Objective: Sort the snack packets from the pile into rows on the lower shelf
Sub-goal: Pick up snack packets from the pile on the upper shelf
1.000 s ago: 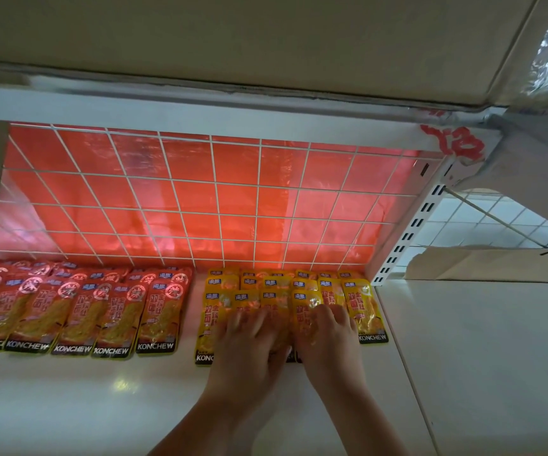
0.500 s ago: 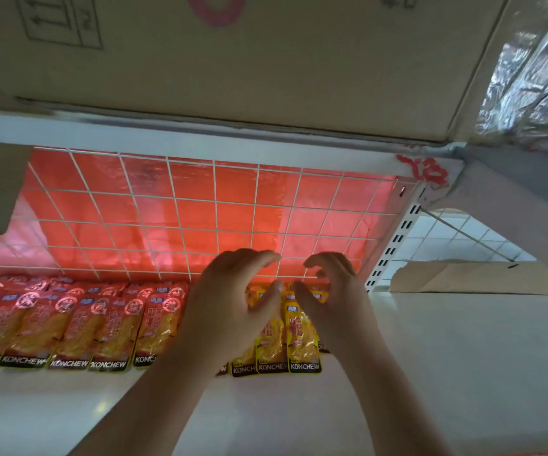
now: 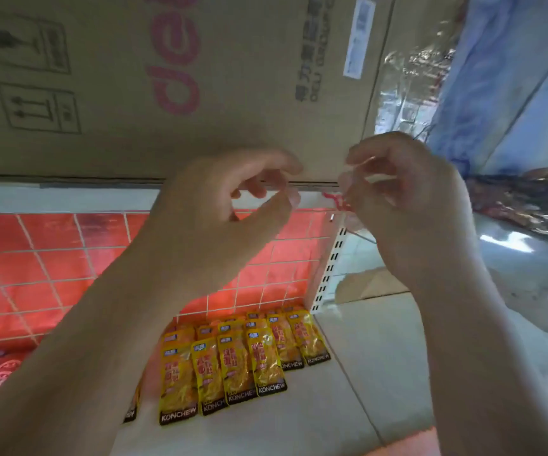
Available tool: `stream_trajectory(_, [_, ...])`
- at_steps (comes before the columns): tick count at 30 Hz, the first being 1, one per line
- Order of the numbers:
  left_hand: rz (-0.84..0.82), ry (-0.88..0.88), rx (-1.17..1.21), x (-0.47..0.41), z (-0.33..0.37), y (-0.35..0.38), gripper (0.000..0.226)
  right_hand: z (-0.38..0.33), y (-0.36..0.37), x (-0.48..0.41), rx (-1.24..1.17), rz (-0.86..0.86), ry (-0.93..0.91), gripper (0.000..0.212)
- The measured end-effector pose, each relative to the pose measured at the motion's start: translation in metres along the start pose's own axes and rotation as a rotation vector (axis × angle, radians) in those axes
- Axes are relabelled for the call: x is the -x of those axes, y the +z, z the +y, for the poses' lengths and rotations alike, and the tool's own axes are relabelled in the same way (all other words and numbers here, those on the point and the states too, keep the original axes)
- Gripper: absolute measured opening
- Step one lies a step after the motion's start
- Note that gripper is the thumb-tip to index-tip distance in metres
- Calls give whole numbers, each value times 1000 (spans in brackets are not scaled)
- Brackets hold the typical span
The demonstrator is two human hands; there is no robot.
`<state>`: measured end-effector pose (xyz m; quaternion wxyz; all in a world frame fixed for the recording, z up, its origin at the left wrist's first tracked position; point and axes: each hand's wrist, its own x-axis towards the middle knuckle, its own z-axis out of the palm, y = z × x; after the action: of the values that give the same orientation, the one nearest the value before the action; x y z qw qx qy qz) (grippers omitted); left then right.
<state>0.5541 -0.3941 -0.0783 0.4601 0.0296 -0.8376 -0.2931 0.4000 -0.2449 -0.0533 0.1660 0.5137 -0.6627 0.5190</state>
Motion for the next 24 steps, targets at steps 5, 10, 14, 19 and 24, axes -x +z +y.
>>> stream_trajectory(5, [-19, 136, 197, -26, 27, 34, 22, -18, -75, 10, 192, 184, 27, 13])
stream_trajectory(10, [-79, 276, 268, -47, 80, 71, 28, -32, -163, 28, 359, 322, 21, 7])
stream_trajectory(14, [-164, 317, 221, -74, 139, 101, 33, -43, -239, 46, 431, 388, 59, 5])
stream_trajectory(19, [-189, 419, 101, -102, 219, 147, 32, -42, -341, 69, 554, 437, 104, 4])
stream_trajectory(24, [-165, 483, 47, -119, 290, 197, 38, -23, -440, 98, 566, 478, 119, 14])
